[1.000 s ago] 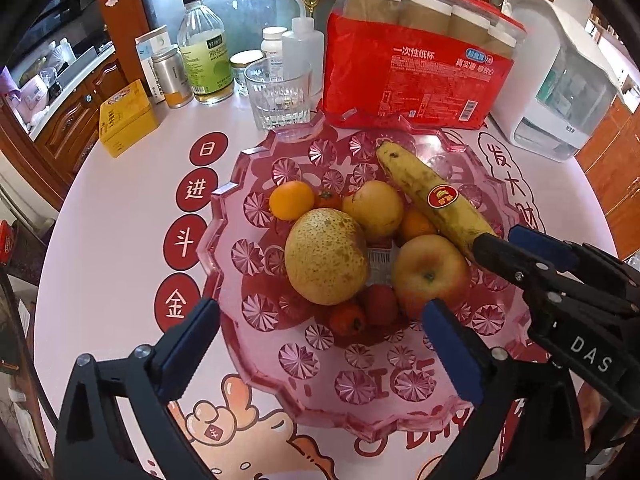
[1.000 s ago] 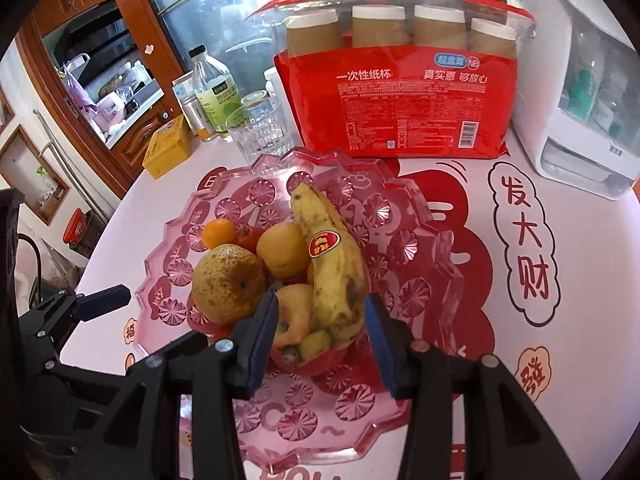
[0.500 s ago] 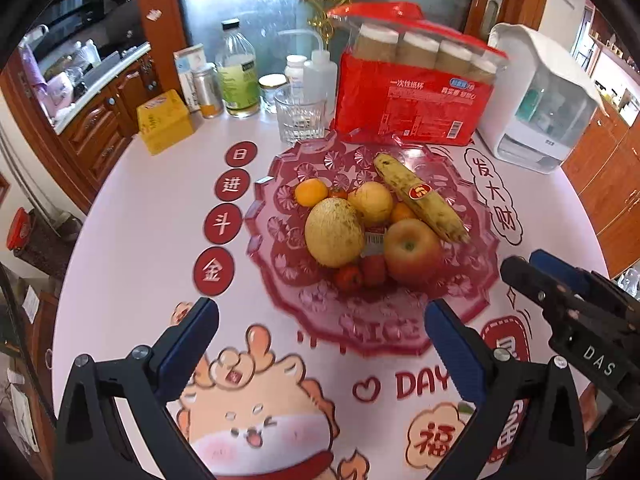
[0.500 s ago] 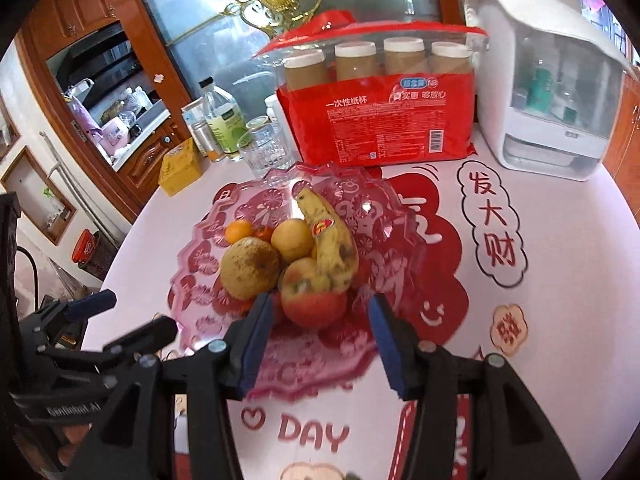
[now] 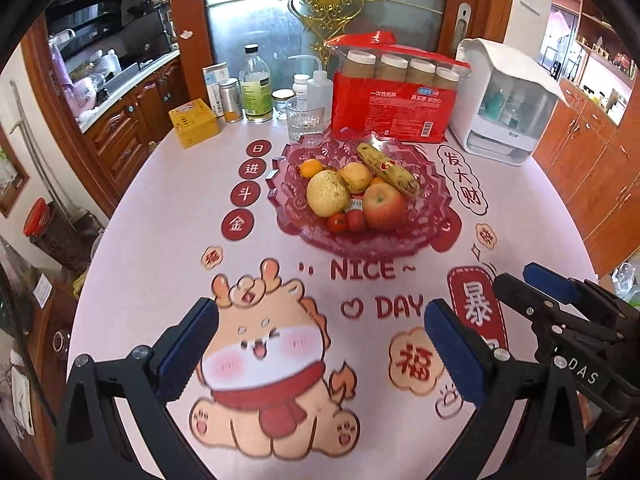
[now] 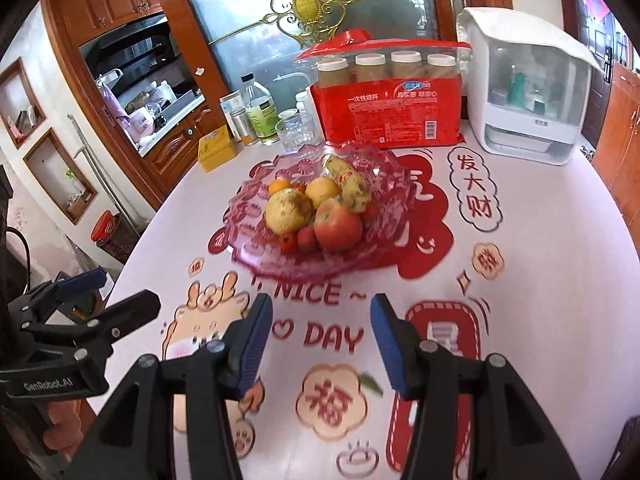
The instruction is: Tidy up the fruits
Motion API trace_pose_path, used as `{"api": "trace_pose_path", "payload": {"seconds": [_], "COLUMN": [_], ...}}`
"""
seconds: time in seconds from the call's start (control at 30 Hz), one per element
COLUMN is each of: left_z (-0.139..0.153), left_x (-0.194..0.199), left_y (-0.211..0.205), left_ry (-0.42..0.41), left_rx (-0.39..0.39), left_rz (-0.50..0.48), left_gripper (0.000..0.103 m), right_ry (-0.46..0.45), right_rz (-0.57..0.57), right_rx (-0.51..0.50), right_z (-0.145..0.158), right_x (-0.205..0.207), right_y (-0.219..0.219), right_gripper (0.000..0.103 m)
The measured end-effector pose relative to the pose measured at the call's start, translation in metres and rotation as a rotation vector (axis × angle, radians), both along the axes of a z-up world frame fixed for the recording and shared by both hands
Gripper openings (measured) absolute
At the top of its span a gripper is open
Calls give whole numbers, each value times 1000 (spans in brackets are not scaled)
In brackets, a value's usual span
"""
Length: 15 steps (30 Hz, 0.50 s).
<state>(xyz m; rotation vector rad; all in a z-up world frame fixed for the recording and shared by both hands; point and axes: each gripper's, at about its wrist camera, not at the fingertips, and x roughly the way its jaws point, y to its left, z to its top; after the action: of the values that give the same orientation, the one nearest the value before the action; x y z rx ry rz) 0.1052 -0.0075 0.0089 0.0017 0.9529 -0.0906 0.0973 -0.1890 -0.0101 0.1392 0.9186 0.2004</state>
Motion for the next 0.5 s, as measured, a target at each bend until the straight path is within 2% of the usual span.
{"api": "trace_pose_path", "payload": {"seconds": [0.23, 0.5], "left_z": [11, 19], "left_x": [-53, -93], "left_y": [3, 1], "left_ry": [-13, -20], "left_rx": [2, 6], "left_rz": [30, 61], "left_gripper": [102, 102], "right_ry": [0, -23], "right_rz": [-26, -82], "right_rx": [-15, 0], "right_z": [13, 33], "right_x": [-51, -90], "right_y": [-2, -5], "right_gripper": [54, 60]}}
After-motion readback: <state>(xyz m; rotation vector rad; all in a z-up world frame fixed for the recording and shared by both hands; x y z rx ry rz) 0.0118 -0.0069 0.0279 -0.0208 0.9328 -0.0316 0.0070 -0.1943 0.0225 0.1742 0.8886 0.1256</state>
